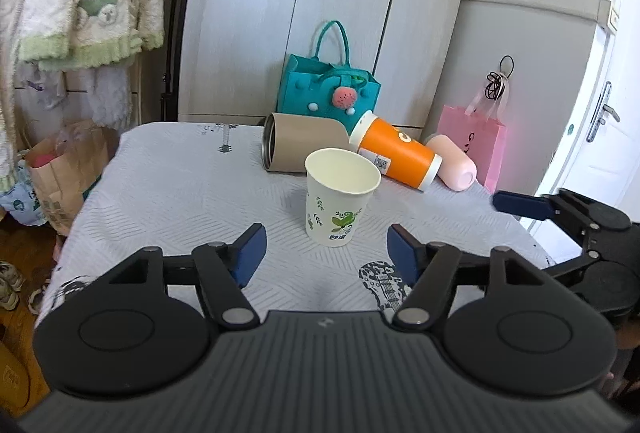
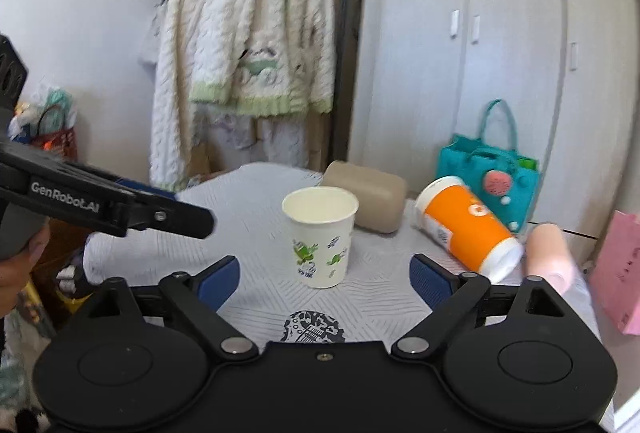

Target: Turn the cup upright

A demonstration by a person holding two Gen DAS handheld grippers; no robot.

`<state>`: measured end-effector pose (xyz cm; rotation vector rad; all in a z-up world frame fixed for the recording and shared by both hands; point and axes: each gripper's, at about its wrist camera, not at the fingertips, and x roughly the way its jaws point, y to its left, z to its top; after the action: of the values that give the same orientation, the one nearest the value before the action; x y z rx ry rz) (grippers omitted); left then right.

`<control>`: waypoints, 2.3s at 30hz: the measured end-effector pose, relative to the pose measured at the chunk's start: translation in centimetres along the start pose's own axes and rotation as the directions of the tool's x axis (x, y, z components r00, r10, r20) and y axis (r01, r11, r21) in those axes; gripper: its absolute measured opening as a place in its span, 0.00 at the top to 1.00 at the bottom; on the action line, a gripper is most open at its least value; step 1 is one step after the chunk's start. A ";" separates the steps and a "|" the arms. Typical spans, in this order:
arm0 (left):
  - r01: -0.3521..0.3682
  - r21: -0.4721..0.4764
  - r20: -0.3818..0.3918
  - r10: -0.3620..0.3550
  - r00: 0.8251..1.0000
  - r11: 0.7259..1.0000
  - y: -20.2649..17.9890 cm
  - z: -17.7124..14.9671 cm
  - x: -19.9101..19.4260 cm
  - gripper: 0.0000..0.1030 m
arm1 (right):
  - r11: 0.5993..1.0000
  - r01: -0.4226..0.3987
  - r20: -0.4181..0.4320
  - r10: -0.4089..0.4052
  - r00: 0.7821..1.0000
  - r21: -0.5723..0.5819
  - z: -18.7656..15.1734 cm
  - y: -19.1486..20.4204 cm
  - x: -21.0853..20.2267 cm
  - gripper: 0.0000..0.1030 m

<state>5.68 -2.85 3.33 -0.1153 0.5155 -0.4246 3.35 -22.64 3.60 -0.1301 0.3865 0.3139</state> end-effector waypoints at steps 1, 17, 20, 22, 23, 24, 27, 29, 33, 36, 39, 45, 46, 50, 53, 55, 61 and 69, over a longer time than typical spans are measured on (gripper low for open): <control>-0.005 -0.002 0.000 0.005 1.000 1.000 -0.1 0.0 -0.5 0.34 | 1.000 0.021 0.015 -0.021 1.000 0.016 0.0 0.1 -0.5 0.04; -0.085 0.004 0.011 0.085 0.996 0.996 -1.6 -1.7 -5.3 0.07 | 0.980 0.169 0.050 -0.175 0.983 0.102 -0.7 2.3 -6.8 0.00; -0.093 -0.004 0.010 0.093 0.996 0.996 -1.5 -1.8 -5.6 0.03 | 0.971 0.212 0.045 -0.218 0.975 0.115 -0.9 2.5 -7.2 0.00; -0.104 -0.010 0.006 0.104 0.995 0.995 -1.4 -1.9 -5.7 0.00 | 0.964 0.234 0.045 -0.241 0.969 0.127 -1.0 2.6 -7.3 0.00; -0.113 -0.011 0.004 0.113 0.994 0.994 -1.4 -2.0 -5.7 0.00 | 0.962 0.243 0.044 -0.251 0.967 0.127 -1.0 2.7 -7.4 0.00; -0.123 -0.011 0.001 0.123 0.992 0.992 -1.4 -2.0 -5.7 0.00 | 0.959 0.252 0.043 -0.259 0.965 0.126 -1.2 2.9 -7.6 0.00; -0.159 -0.002 -0.001 0.159 0.987 0.987 -1.4 -2.4 -5.7 0.00 | 0.952 0.280 0.039 -0.287 0.957 0.122 -1.3 3.2 -7.6 0.00; -0.172 -0.003 -0.013 0.172 0.985 0.985 -1.3 -2.6 -5.8 0.00 | 0.950 0.286 0.032 -0.292 0.956 0.127 -1.4 3.3 -7.7 0.00; -0.204 -0.019 -0.032 0.203 0.979 0.979 -0.9 -3.1 -6.1 0.00 | 0.945 0.300 0.022 -0.305 0.952 0.134 -1.5 3.5 -7.8 0.00; -0.239 -0.006 -0.025 0.238 0.971 0.971 -0.8 -3.7 -6.5 0.00 | 0.940 0.313 0.015 -0.318 0.948 0.132 -1.8 3.8 -7.8 0.00; -0.262 0.004 -0.013 0.262 0.965 0.965 -0.7 -4.0 -6.8 0.00 | 0.939 0.321 0.000 -0.323 0.946 0.125 -2.2 4.0 -7.6 0.00; -0.287 0.050 -0.013 0.288 0.958 0.957 -1.0 -4.3 -6.7 0.00 | 0.927 0.354 -0.014 -0.355 0.935 0.128 -2.6 4.4 -7.3 0.00; -0.291 0.065 -0.015 0.292 0.956 0.955 -1.0 -4.3 -6.6 0.00 | 0.920 0.369 -0.010 -0.371 0.929 0.132 -2.7 4.5 -7.4 0.00; -0.297 0.074 -0.015 0.299 0.954 0.952 -1.0 -4.4 -6.3 0.00 | 0.902 0.408 -0.008 -0.411 0.912 0.143 -2.7 4.4 -7.5 0.00; -0.288 0.066 -0.015 0.290 0.957 0.955 -0.8 -4.4 -6.2 0.00 | 0.898 0.412 -0.019 -0.415 0.910 0.153 -2.8 4.1 -7.3 0.00; -0.286 0.060 -0.013 0.287 0.958 0.956 -0.8 -4.5 -6.1 0.00 | 0.897 0.411 -0.026 -0.412 0.911 0.161 -2.9 3.8 -7.2 0.00; -0.273 0.043 0.017 0.273 0.962 0.961 -0.5 -4.5 -6.2 0.00 | 0.890 0.424 -0.042 -0.423 0.905 0.168 -3.2 3.7 -6.6 0.00; -0.266 0.013 0.036 0.265 0.964 0.964 -0.1 -4.6 -6.1 0.00 | 0.886 0.428 -0.049 -0.426 0.903 0.178 -3.5 3.7 -6.1 0.00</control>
<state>-1.44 -0.36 2.08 -0.0354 0.4859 -0.1645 -4.45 -21.51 2.54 -0.0311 0.3828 -0.1610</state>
